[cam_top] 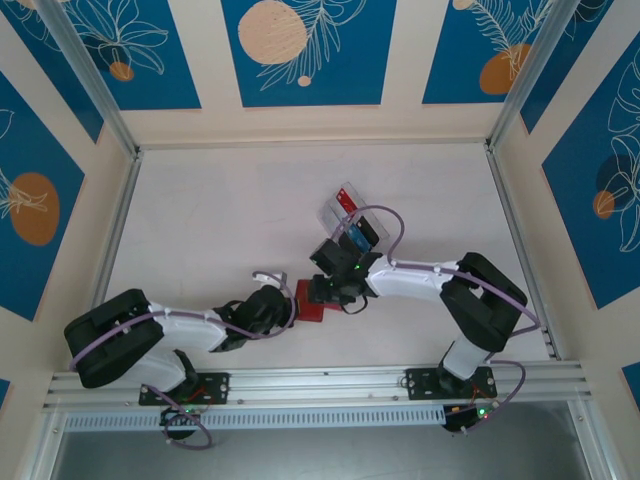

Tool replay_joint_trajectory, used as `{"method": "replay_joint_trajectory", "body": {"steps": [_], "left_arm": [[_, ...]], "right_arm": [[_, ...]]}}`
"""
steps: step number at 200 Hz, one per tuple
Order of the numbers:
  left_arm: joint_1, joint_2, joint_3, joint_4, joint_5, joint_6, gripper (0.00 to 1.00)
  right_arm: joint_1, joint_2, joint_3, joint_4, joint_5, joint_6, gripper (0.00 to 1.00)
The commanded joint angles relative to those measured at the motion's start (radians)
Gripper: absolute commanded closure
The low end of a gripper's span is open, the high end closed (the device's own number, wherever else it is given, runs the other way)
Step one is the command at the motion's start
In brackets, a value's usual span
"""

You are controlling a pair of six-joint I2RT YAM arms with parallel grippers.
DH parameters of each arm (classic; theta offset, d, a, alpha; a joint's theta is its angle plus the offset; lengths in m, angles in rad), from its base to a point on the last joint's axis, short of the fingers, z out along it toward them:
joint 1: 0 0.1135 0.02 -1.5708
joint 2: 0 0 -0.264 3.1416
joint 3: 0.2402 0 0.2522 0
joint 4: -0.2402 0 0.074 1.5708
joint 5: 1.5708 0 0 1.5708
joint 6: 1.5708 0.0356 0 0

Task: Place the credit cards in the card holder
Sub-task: Open the card holder at the bottom-center of the table.

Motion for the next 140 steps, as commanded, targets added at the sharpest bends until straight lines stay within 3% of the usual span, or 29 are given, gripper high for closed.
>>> {"method": "replay_joint_trajectory", "body": {"steps": [1,29,57,86,123,140], "left_arm": [[-0.034,0.069,0.007,-0.054,0.097,-0.008,0.88],[-0.047,0.068,0.032,-0.054,0.102,-0.008,0.88],[-0.055,0.073,0.049,-0.059,0.103,-0.005,0.88],[-0.057,0.09,0.048,-0.023,0.122,-0.011,0.88],[-0.059,0.059,0.048,0.003,0.145,-0.026,0.86],[-0.059,-0.019,0.042,-0.065,0.121,-0.023,0.8]], "right_arm": [[0.014,-0.057,-0.002,0.011,-0.051,-0.005,0.59],[0.004,-0.072,-0.019,0.053,-0.107,-0.004,0.6],[0.01,-0.064,0.005,-0.01,-0.059,-0.008,0.6],[-0.003,-0.051,-0.022,0.064,-0.14,-0.012,0.61],[-0.001,-0.058,-0.009,0.003,-0.067,0.0,0.81],[-0.006,-0.071,0.007,-0.06,-0.024,-0.002,0.91]]}}
